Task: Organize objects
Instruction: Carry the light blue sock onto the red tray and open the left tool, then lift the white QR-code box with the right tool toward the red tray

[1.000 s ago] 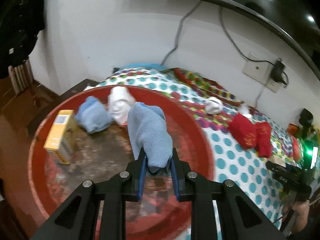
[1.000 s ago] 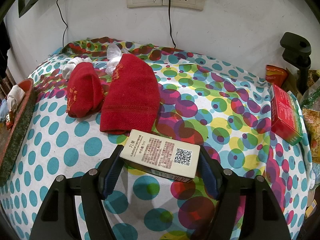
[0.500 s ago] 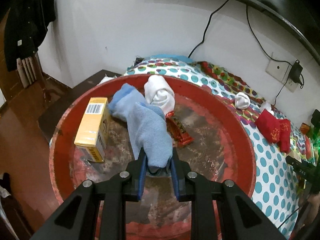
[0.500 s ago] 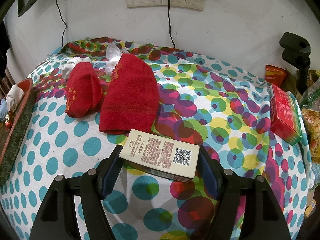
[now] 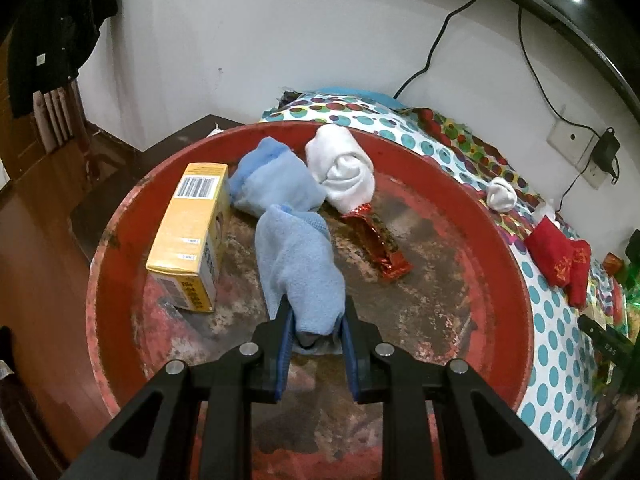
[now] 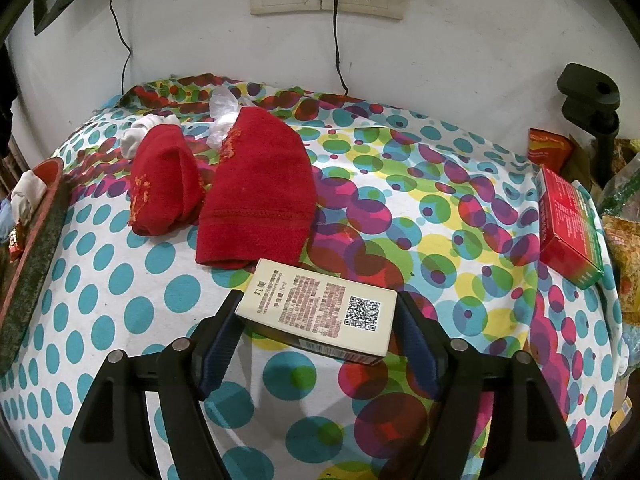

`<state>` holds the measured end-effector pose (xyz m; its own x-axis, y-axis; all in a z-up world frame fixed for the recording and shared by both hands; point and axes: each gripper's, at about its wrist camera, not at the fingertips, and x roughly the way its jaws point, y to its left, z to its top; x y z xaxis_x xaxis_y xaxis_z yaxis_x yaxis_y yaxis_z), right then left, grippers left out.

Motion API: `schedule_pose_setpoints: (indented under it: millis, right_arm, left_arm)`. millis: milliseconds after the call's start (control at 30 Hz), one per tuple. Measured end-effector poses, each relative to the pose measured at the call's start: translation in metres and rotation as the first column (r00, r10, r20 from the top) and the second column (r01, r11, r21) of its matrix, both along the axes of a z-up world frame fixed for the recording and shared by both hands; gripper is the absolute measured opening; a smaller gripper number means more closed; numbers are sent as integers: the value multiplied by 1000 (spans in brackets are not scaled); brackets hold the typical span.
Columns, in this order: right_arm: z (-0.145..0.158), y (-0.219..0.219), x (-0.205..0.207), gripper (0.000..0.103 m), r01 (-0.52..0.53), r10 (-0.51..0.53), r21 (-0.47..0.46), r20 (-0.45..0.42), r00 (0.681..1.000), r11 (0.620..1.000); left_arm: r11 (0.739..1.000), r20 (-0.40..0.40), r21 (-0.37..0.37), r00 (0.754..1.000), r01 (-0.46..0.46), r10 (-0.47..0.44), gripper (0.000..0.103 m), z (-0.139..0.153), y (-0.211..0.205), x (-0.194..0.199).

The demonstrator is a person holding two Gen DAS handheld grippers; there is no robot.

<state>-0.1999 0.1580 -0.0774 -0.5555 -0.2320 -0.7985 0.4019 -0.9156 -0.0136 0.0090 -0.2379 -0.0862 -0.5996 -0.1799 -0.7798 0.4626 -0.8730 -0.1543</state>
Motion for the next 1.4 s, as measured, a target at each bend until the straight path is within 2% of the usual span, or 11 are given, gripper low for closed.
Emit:
schedule_pose_setpoints:
  millis: [367,533,667,733,1100,1267,1333,1400]
  right_arm:
    - [0,3,0,74,3,-3,0,1,1000,1000]
    - [0,4,0,75,6,-6,3,0,1000,1000]
    - [-2,8,-4,76,11,-11,4,2,1000,1000]
    - [-2,7,-4,76,11,-11,4,2,1000,1000]
    - [-2,5,-3,76,11,-11,3,2,1000,1000]
    - [-2,7,-2,75,9,-9,-1,4,1000,1000]
    - [-1,9,-1,67,4,-4,-7,0,1000,1000]
    - [0,9,1,65,-2,2,-7,-4,1000,1000]
  left_arm:
    - [999,20,-7,999,-43,43,22,-5,-14,4]
    - [999,19,-1,999,-40,40,25,-5,-15,6]
    - [998,5,37,999,-42,42,31,-1,-16,11]
    - [999,9,27,999,-38,37,33,2,-14,13]
    - [997,28,-70,999,21,-19,34,25,12,20]
    - [995,23,-61,997,73,-72,34,34,29,18]
    - [993,26,-67,996,92,-91,34,36,36,17]
    - [991,30,-76,993,112,-110,34,37,41,16]
